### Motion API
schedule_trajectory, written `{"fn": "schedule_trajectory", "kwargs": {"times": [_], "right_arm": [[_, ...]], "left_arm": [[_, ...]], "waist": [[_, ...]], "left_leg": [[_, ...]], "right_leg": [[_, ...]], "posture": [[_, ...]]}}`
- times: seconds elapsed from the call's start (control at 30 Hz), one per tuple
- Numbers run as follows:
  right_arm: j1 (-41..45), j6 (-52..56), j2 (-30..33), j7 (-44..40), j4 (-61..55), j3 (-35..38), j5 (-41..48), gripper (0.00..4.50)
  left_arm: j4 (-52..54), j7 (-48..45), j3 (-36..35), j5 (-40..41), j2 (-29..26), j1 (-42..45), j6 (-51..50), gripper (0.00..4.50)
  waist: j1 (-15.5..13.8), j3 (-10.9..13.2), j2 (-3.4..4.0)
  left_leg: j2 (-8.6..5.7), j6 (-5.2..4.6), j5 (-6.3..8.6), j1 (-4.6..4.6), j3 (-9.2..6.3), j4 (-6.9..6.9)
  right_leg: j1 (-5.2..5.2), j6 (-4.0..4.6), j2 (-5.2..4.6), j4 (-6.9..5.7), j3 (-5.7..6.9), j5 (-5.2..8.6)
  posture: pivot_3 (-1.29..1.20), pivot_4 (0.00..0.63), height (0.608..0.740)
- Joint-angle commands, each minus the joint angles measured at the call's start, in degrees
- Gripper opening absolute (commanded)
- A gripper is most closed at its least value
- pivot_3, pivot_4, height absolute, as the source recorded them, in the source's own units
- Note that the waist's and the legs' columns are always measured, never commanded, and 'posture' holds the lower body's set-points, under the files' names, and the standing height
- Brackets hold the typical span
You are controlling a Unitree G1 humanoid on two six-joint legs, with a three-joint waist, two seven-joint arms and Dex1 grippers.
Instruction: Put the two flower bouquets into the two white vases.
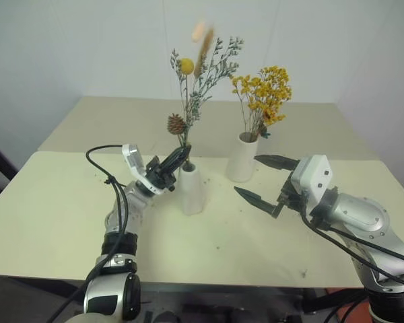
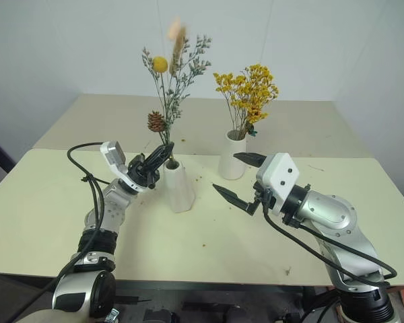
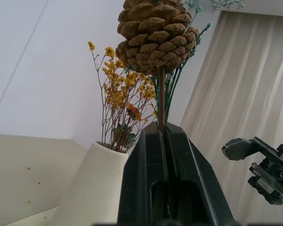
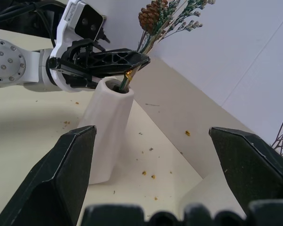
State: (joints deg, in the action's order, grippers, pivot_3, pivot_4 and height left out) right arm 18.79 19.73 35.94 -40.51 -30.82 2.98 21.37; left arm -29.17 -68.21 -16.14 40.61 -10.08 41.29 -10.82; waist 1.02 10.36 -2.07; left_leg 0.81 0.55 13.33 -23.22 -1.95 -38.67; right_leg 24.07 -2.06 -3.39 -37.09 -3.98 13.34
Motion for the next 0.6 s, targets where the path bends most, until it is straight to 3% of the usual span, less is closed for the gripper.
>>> {"fn": "schedule_trajectory", "kwargs": {"times": [0.03,0.4,0.43,0.6], "right_arm": [[0.22,-2.27,-0.22,0.06,-0.25,0.36,-0.66,4.50],[1.05,-3.96,-0.70,-0.91,1.91,-0.21,-1.21,4.50],[1.08,-4.10,-0.75,-1.01,2.02,-0.34,-1.25,4.50],[1.55,-4.94,-0.94,-1.34,3.06,-0.69,-1.31,4.50]], "left_arm": [[3.60,-0.69,-0.06,0.99,-0.03,-0.53,0.24,0.72],[11.43,-1.26,0.84,-0.09,-3.91,-5.22,-0.32,4.27],[12.55,-1.63,1.09,0.02,-4.82,-6.12,-1.05,4.47],[18.12,-1.92,0.46,1.90,-8.87,-10.38,-3.53,4.47]], "waist": [[-0.01,0.00,0.00],[0.08,0.00,0.00],[0.13,0.00,0.01],[0.15,0.00,0.01]], "left_leg": [[0.00,0.00,0.00,0.00,0.00,0.00],[0.01,0.00,0.00,0.02,0.00,0.00],[0.01,0.00,0.00,0.03,0.00,0.00],[0.02,0.00,0.00,0.03,0.00,0.00]], "right_leg": [[0.00,0.00,0.00,0.00,0.00,0.00],[0.00,0.00,0.00,-0.01,-0.01,0.00],[0.00,0.00,0.00,-0.01,-0.01,0.00],[0.00,0.00,0.00,-0.01,-0.01,0.00]], "posture": [[0.00,0.150,0.740],[0.00,0.150,0.740],[0.00,0.150,0.740],[0.00,0.150,0.740]]}}
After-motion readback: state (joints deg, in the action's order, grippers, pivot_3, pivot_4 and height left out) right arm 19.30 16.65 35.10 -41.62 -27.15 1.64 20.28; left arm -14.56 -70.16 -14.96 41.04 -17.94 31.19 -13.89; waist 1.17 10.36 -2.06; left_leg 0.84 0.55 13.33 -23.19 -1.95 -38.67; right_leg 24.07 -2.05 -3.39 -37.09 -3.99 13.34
